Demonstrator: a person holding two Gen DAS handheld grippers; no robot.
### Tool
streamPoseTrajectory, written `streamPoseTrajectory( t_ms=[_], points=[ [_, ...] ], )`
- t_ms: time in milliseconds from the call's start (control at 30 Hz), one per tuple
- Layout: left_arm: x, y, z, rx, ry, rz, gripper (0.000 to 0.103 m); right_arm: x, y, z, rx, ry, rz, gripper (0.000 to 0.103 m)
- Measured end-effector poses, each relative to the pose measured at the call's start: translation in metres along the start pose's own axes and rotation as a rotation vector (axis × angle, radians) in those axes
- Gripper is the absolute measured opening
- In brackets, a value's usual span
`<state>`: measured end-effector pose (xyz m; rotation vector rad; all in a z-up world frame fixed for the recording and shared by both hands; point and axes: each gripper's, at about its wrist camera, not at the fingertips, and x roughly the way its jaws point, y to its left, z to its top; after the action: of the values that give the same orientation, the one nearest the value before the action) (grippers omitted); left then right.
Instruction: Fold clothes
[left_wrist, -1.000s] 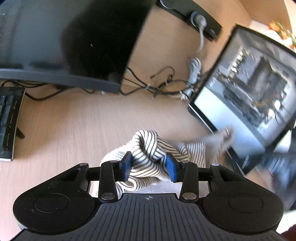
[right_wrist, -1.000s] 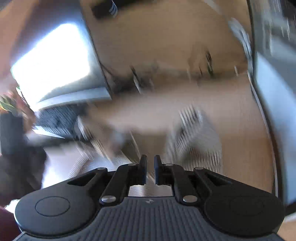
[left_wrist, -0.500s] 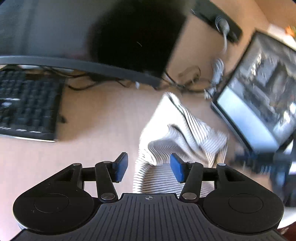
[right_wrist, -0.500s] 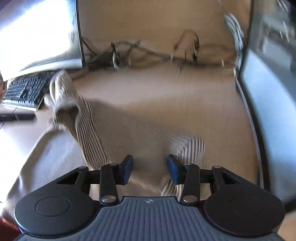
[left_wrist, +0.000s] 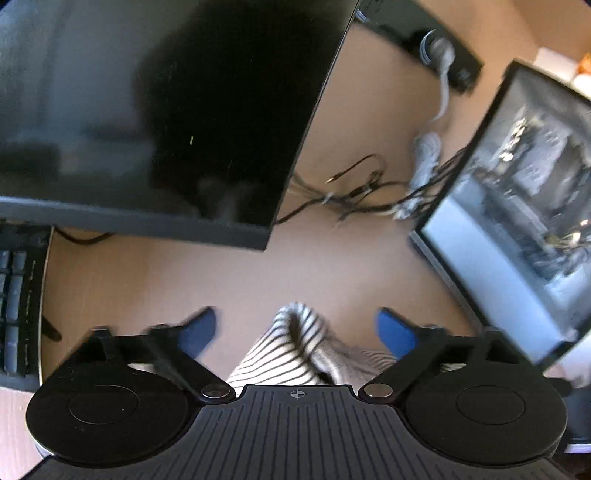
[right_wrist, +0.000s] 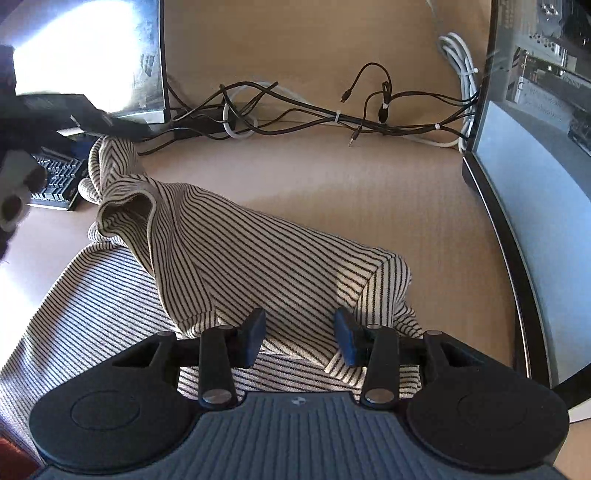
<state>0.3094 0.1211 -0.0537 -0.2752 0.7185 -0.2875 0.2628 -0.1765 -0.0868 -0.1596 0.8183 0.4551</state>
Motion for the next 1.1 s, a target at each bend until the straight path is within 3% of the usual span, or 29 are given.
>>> streamPoseTrajectory(
  t_ms=[67, 267, 433, 533, 567, 667, 800, 900, 967, 1033, 1100],
  points=[
    [-0.007, 0.003, -0.010, -0.011, 0.010, -0.011, 0.040, -0.005, -0.003, 0.002, -0.009, -0.006, -0.001, 0.041],
    [-0.041, -0.003, -0.063, 0.060, 0.045, -0.050, 0.040, -0.013, 0.001, 0.013, -0.138, -0.024, -0.140, 0.042],
    [-0.041, -0.006, -0.086, 0.063, 0.064, -0.039, 0.040, -0.029, 0.011, 0.034, -0.107, -0.117, -0.120, 0.043],
    [-0.043, -0.002, -0.082, 0.063, 0.065, -0.037, 0.042, -0.020, 0.021, 0.034, -0.134, -0.077, -0.074, 0.048],
    [-0.044, -0.001, -0.080, 0.069, 0.067, -0.033, 0.045, -0.014, 0.023, 0.031, -0.143, -0.053, -0.067, 0.049],
    [-0.052, 0.013, -0.073, 0.068, 0.060, 0.036, 0.077, 0.004, 0.022, 0.008, -0.150, 0.000, -0.085, 0.050],
    [-0.074, 0.022, -0.052, 0.027, -0.010, 0.032, 0.071, -0.003, 0.020, 0.001, -0.088, -0.008, -0.079, 0.051],
    [-0.087, 0.006, -0.029, 0.049, -0.082, -0.054, 0.073, -0.005, 0.018, -0.003, -0.054, -0.010, -0.068, 0.051],
    [-0.083, -0.010, -0.020, 0.056, -0.087, -0.137, 0.074, -0.007, 0.016, -0.005, -0.031, -0.011, -0.061, 0.051],
    [-0.069, -0.027, -0.024, 0.068, -0.037, -0.203, 0.074, -0.009, 0.014, -0.008, -0.009, -0.012, -0.054, 0.051],
    [-0.051, -0.038, -0.040, 0.095, 0.051, -0.213, 0.074, -0.010, 0.013, -0.010, 0.014, -0.013, -0.048, 0.051]
  ],
)
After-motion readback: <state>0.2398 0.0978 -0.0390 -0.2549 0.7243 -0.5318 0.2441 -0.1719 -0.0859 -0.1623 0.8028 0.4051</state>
